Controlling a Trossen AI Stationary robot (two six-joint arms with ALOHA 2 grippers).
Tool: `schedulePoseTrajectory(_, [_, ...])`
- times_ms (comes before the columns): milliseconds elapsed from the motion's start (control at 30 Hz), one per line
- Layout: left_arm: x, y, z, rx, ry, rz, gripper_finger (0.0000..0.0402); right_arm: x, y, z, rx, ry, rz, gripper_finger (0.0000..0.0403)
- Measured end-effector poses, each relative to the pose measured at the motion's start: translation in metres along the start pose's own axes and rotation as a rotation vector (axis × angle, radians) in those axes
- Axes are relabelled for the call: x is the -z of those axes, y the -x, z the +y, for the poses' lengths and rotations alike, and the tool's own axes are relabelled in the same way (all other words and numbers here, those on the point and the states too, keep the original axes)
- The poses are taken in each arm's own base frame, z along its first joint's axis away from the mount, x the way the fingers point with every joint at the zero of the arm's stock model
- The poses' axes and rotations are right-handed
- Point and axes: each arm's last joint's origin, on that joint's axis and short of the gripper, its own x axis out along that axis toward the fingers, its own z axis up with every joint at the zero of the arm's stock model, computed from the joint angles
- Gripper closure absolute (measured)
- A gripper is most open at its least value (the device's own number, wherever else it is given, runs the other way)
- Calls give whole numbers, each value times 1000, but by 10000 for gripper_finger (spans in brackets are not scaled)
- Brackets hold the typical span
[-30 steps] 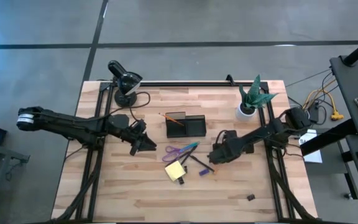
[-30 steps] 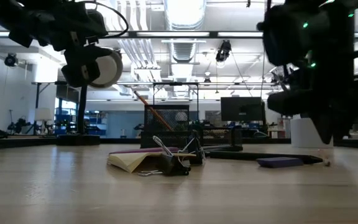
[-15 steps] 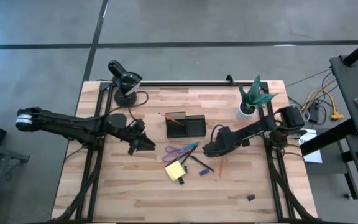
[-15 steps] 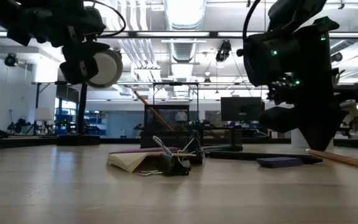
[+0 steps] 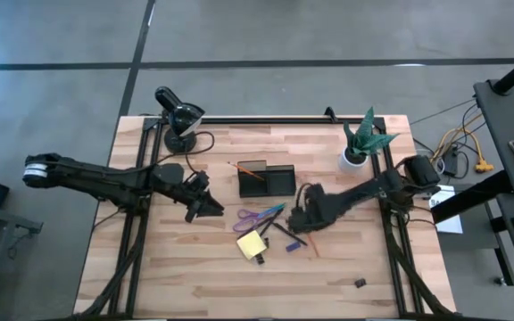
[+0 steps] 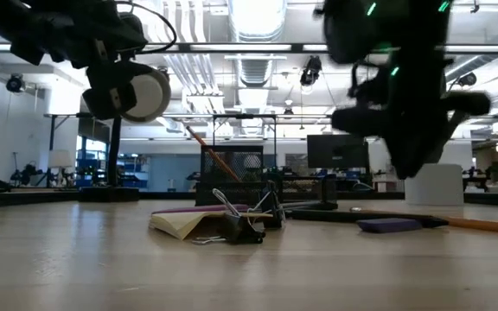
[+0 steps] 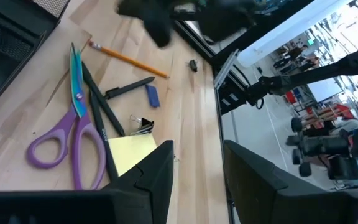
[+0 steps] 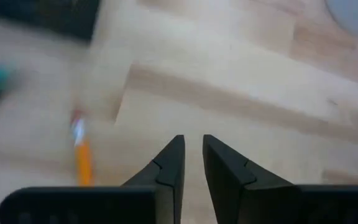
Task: Pick and place office supplies into organizer
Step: Put the orange pencil into the black desk organizer
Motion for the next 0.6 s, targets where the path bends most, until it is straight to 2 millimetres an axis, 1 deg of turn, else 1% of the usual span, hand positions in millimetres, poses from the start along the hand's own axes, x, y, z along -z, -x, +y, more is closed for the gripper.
schedulePoseTrajectory(133, [0, 0, 0, -1, 0, 1, 279, 29, 15, 2, -96, 50, 164, 360])
schedulePoseTrajectory(233, [0, 0, 0, 0, 0, 0, 279, 59, 22, 1, -142, -9, 251, 378])
schedulePoseTrajectory(300, [0, 0, 0, -1, 0, 1, 279, 80, 30, 0, -193, -62, 272, 390])
schedulePoseTrajectory(367, [0, -1, 0, -2, 1, 2, 279, 96, 37, -3, -217, -104, 288, 393])
schedulePoseTrajectory(467, [0, -1, 0, -2, 0, 2, 279, 112, 42, -6, -231, -134, 296, 394])
schedulePoseTrajectory(600, [0, -1, 0, -1, 0, 1, 279, 119, 38, -5, -239, -172, 308, 394])
